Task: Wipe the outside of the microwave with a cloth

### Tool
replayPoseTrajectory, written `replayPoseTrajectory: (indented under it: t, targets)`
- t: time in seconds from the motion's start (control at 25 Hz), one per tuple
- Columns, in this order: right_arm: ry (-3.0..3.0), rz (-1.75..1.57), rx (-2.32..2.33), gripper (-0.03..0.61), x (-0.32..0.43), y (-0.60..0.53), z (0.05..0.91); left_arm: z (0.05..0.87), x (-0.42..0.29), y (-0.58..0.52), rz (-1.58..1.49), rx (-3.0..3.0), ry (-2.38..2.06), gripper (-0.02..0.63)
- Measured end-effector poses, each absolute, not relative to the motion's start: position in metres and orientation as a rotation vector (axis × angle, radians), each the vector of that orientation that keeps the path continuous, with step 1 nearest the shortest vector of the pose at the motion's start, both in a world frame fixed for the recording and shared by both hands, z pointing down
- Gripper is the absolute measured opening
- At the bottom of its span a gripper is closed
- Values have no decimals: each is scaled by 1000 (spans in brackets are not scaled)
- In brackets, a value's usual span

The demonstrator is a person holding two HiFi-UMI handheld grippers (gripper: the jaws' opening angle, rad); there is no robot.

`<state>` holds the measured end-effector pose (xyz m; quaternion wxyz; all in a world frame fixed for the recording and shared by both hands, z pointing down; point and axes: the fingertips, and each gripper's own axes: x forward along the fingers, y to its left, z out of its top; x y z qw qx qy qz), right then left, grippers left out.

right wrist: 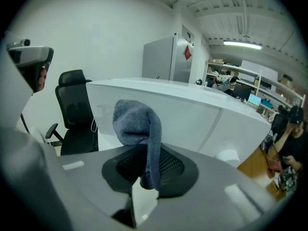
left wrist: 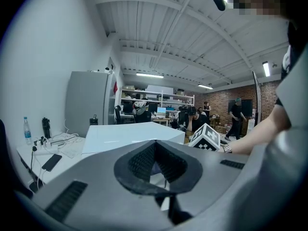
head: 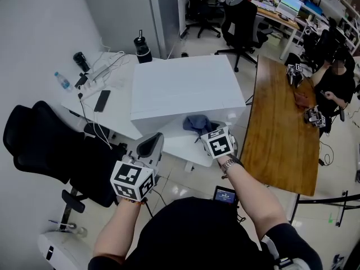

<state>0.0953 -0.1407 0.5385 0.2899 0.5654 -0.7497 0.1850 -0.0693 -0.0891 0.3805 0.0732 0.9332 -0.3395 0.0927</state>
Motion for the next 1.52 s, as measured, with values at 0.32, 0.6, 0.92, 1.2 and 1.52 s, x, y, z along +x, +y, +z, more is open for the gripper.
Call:
replayPoseTrajectory:
  t: [0.32, 0.6, 0.92, 1.2, 1.52]
  targets:
    - [-1997, 498, 1531, 61, 140, -132, 539, 381, -28, -79, 298, 2807, -1026, 5]
    - [-1994, 491, 1538, 61, 170, -124, 537, 381, 1, -72, 311, 2811, -1026, 5]
    - [-2023, 471, 1501, 61, 193, -111, 530, 384, 32, -63, 326, 2810, -1013, 5]
    - [-2029, 463, 1496, 61, 214, -103, 529, 389, 51, -57, 337, 2799, -1021, 5]
    - [-2015, 452, 1526, 61, 248, -96, 525, 397, 74, -46, 360, 2780, -1005, 5]
